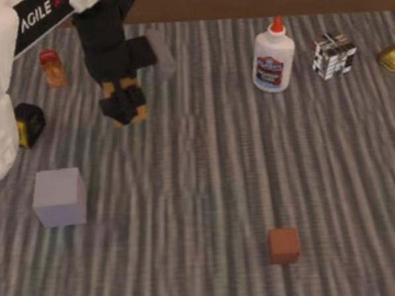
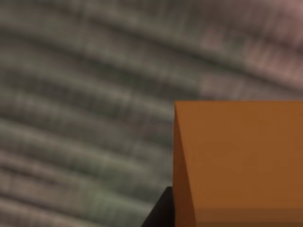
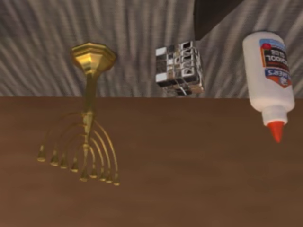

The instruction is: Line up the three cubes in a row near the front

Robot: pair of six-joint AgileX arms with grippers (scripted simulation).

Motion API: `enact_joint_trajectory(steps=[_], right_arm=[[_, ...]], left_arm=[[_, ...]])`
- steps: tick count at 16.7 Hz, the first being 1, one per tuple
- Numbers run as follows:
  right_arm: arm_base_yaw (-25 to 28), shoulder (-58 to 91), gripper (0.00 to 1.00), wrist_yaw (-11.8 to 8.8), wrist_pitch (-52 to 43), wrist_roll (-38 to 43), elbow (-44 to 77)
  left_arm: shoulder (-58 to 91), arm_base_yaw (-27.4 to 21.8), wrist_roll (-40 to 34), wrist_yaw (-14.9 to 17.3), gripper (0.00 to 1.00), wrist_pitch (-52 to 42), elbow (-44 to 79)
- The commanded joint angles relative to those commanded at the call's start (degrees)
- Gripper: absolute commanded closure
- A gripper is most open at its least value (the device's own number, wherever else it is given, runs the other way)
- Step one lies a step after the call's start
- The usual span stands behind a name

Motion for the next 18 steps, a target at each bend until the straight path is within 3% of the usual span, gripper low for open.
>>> enact_joint_trajectory(steps=[10, 12, 18], right_arm=[[0.0, 0.0, 0.0, 0.0, 0.0, 0.0, 0.0], [0.0, 0.0, 0.0, 0.0, 0.0, 0.0, 0.0], [0.0, 0.0, 0.0, 0.0, 0.0, 0.0, 0.0]], left_arm=[[-21.64, -26.8, -11.01, -0.12, 1.0, 10.4, -33.64], [-23.73, -29.15, -12.03, -0.18, 1.0, 11.46, -35.98], [-23.37, -29.22, -12.03, -0.19, 1.0, 12.39, -36.7]])
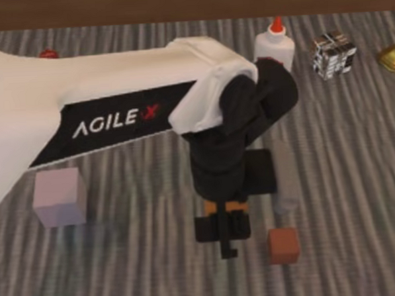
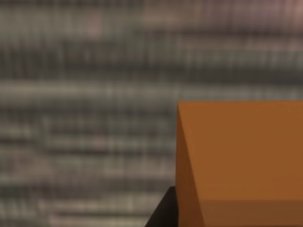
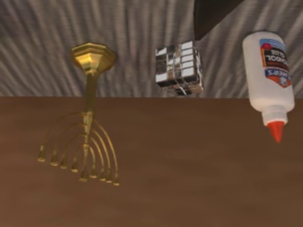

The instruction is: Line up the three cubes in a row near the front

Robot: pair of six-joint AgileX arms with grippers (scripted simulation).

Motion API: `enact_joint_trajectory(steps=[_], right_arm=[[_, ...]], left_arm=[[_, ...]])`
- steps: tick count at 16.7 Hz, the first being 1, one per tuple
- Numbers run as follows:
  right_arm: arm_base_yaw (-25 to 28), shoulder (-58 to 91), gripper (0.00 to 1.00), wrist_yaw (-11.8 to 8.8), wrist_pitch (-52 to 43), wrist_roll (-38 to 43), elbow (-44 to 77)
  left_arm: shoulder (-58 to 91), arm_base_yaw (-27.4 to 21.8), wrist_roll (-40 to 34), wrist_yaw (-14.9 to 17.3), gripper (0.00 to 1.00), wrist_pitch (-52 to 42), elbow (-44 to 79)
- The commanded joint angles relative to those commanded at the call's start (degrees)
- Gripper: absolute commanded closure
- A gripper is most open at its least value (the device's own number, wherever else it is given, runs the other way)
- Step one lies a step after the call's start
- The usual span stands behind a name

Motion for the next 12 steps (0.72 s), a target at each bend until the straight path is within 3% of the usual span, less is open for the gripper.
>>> enact_joint_trajectory(steps=[6, 11, 12], right_arm=[[0.0, 0.0, 0.0, 0.0, 0.0, 0.0, 0.0], [0.0, 0.0, 0.0, 0.0, 0.0, 0.0, 0.0], [0.0, 0.0, 0.0, 0.0, 0.0, 0.0, 0.0]], left_arm=[[4.79, -0.45, -0.41, 0.03, 1.0, 11.56, -6.24], [5.52, -0.57, -0.42, 0.04, 1.0, 12.86, -7.08], [5.52, -0.57, -0.42, 0.04, 0.92, 12.86, -7.08]])
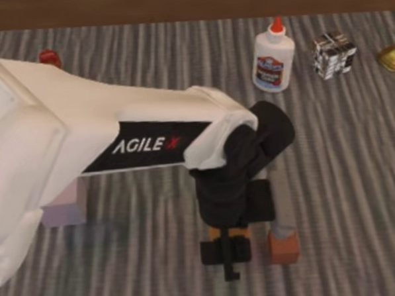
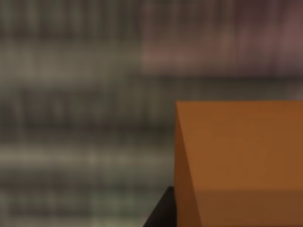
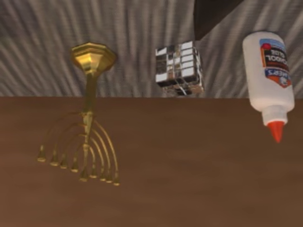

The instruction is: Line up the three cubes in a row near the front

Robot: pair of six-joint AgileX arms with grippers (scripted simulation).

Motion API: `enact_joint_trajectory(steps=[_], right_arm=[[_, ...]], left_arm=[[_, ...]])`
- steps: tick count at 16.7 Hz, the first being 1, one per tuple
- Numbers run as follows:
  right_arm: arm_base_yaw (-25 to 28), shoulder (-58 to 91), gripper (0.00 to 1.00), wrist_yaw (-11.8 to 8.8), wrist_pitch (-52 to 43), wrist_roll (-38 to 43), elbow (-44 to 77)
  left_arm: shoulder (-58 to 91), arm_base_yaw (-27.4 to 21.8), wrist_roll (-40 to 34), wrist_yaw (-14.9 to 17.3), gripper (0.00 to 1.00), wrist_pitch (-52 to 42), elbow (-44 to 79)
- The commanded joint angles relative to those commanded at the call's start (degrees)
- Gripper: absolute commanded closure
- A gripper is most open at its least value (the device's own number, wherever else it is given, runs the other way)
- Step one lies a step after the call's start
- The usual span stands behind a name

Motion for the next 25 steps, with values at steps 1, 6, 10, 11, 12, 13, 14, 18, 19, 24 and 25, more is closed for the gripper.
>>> enact_joint_trajectory(steps=[1, 6, 10, 11, 12, 13, 14, 18, 19, 24, 25], right_arm=[[0.0, 0.0, 0.0, 0.0, 0.0, 0.0, 0.0], [0.0, 0.0, 0.0, 0.0, 0.0, 0.0, 0.0], [0.0, 0.0, 0.0, 0.0, 0.0, 0.0, 0.0], [0.0, 0.0, 0.0, 0.0, 0.0, 0.0, 0.0], [0.0, 0.0, 0.0, 0.0, 0.0, 0.0, 0.0], [0.0, 0.0, 0.0, 0.0, 0.0, 0.0, 0.0], [0.0, 0.0, 0.0, 0.0, 0.0, 0.0, 0.0], [0.0, 0.0, 0.0, 0.0, 0.0, 0.0, 0.0], [0.0, 0.0, 0.0, 0.0, 0.0, 0.0, 0.0], [0.0, 0.0, 0.0, 0.0, 0.0, 0.0, 0.0], [0.0, 0.0, 0.0, 0.0, 0.0, 0.0, 0.0]], left_arm=[[0.0, 0.0, 0.0, 0.0, 0.85, 0.0, 0.0], [0.0, 0.0, 0.0, 0.0, 0.47, 0.0, 0.0], [0.0, 0.0, 0.0, 0.0, 0.17, 0.0, 0.0], [0.0, 0.0, 0.0, 0.0, 0.1, 0.0, 0.0], [0.0, 0.0, 0.0, 0.0, 0.02, 0.0, 0.0], [0.0, 0.0, 0.0, 0.0, 0.0, 0.0, 0.0], [0.0, 0.0, 0.0, 0.0, 0.0, 0.0, 0.0], [0.0, 0.0, 0.0, 0.0, 0.0, 0.0, 0.0], [0.0, 0.0, 0.0, 0.0, 0.0, 0.0, 0.0], [-0.85, 0.26, 0.05, -0.11, 0.0, -2.38, 1.88], [-1.54, 0.45, -0.01, -0.15, 0.0, -4.33, 3.07]])
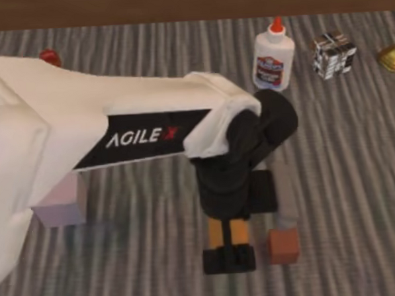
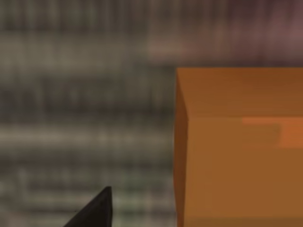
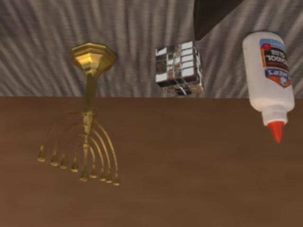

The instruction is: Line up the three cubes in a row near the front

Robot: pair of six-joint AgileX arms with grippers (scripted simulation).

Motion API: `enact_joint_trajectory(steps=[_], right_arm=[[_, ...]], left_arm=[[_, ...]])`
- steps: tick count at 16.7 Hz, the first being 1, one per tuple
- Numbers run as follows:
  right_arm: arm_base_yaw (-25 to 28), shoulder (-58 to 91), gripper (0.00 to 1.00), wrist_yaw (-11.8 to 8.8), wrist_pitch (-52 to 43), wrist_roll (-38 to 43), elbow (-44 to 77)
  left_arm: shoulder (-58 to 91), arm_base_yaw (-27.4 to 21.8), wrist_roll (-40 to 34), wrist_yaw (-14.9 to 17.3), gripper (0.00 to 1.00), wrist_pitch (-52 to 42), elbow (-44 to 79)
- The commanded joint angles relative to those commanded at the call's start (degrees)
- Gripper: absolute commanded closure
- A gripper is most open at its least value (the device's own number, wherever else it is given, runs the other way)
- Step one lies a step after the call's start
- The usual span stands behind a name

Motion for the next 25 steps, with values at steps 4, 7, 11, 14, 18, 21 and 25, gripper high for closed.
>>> enact_joint_trajectory(steps=[4, 7, 11, 14, 18, 21, 25], right_arm=[[0.0, 0.0, 0.0, 0.0, 0.0, 0.0, 0.0], [0.0, 0.0, 0.0, 0.0, 0.0, 0.0, 0.0], [0.0, 0.0, 0.0, 0.0, 0.0, 0.0, 0.0], [0.0, 0.0, 0.0, 0.0, 0.0, 0.0, 0.0], [0.0, 0.0, 0.0, 0.0, 0.0, 0.0, 0.0], [0.0, 0.0, 0.0, 0.0, 0.0, 0.0, 0.0], [0.0, 0.0, 0.0, 0.0, 0.0, 0.0, 0.0]], left_arm=[[-3.05, 0.62, 0.0, 0.1, 0.0, -8.52, 4.79], [-3.86, 0.82, -0.06, 0.11, 0.0, -9.75, 5.65], [-3.72, 1.08, -0.84, 0.09, 0.0, -9.57, 5.38], [-4.45, 5.24, -6.51, -0.04, 0.0, -9.23, 4.37], [-6.45, 15.3, -20.85, -0.2, 0.0, -8.41, 1.25], [-8.07, 24.14, -34.88, -0.27, 0.0, -7.89, -1.89], [-10.46, 34.54, -49.85, -0.37, 0.0, -6.86, -5.41]])
